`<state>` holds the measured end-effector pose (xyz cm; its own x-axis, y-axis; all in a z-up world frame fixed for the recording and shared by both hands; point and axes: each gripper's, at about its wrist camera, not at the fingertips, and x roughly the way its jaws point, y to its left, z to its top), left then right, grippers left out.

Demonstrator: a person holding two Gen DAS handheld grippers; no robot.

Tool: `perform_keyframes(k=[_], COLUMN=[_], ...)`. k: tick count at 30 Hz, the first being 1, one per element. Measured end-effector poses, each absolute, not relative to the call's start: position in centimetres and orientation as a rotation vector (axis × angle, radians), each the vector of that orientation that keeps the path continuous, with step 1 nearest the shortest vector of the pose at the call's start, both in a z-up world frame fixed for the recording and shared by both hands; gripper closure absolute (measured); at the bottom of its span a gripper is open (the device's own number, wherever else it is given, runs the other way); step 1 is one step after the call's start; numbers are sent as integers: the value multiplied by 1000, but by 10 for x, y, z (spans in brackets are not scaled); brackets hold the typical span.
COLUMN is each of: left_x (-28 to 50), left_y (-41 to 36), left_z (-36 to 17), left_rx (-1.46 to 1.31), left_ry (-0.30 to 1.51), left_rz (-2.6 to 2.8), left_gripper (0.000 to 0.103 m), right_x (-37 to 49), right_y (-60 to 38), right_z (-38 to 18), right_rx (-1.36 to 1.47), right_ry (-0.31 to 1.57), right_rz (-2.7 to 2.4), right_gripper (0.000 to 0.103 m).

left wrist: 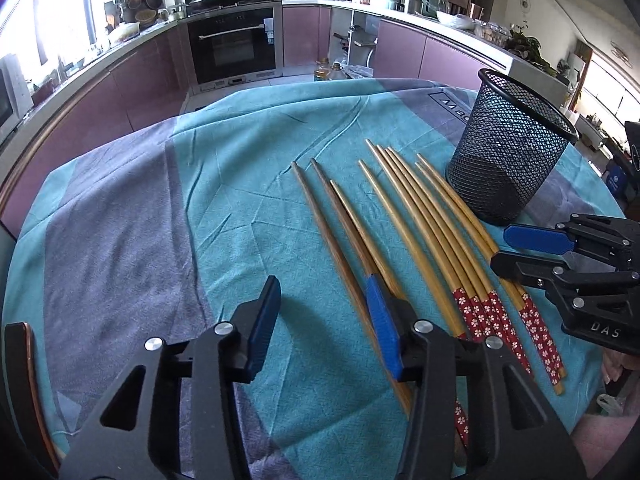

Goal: Organize utensils
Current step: 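Lower the left gripper onto one wooden chopstick and close it while the right gripper grasps another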

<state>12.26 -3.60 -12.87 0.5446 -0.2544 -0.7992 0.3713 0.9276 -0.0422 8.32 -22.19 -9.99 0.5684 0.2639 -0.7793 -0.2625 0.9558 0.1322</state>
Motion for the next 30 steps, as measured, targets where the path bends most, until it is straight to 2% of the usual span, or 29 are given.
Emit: perform_keyframes(k=[3,6,16,20,30], left_x=[125,127,131,131,143], left_y=[-36,-36,-33,-32,-44], left_z=[-128,-127,-127,-126,-128], left_rx=[140,135,124,122,148], left_ry=[928,935,940,944,951], left_rz=[-375,-387,-403,-416,-416], left_gripper=[62,63,66,70,70], right_x=[87,86,86,85,95], right_y=[-221,-224,-233,-236,-218], right_z=[-101,-101,-98,-99,-103], right_rx=[-4,28,42,55,12], right_ry=[928,935,921,930,933], right_rz=[296,315,286,276,279], right_gripper=[85,87,87,87,87])
